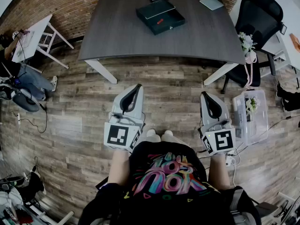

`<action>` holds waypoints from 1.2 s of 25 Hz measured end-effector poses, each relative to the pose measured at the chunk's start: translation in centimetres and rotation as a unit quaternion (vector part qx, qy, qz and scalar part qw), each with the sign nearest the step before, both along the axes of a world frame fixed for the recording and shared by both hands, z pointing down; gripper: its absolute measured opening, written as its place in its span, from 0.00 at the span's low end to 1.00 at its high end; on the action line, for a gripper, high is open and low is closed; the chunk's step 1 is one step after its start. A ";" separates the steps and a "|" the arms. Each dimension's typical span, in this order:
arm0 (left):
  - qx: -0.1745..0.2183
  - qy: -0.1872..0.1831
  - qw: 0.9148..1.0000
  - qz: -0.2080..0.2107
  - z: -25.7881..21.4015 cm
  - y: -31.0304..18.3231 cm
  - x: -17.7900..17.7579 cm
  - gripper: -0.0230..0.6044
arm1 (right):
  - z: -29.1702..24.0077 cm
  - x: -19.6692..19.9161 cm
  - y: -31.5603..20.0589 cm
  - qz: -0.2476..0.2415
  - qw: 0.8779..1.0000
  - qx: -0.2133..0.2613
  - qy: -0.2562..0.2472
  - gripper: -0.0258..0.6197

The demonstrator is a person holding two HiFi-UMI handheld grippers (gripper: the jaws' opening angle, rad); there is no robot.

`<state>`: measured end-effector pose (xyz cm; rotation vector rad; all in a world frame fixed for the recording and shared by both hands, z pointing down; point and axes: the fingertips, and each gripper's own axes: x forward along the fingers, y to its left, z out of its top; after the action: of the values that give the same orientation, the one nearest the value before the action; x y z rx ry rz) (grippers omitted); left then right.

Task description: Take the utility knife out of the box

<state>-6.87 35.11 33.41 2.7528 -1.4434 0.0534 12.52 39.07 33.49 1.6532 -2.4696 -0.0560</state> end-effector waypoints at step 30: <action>0.000 -0.009 1.000 -0.006 1.4 -3.1 5.0 0.04 | 1.7 4.8 -3.5 0.002 0.999 0.001 -0.035 0.04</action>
<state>-1.91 31.96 34.79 2.7514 -1.4634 0.0794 17.35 35.55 35.21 1.6889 -2.5189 -0.0003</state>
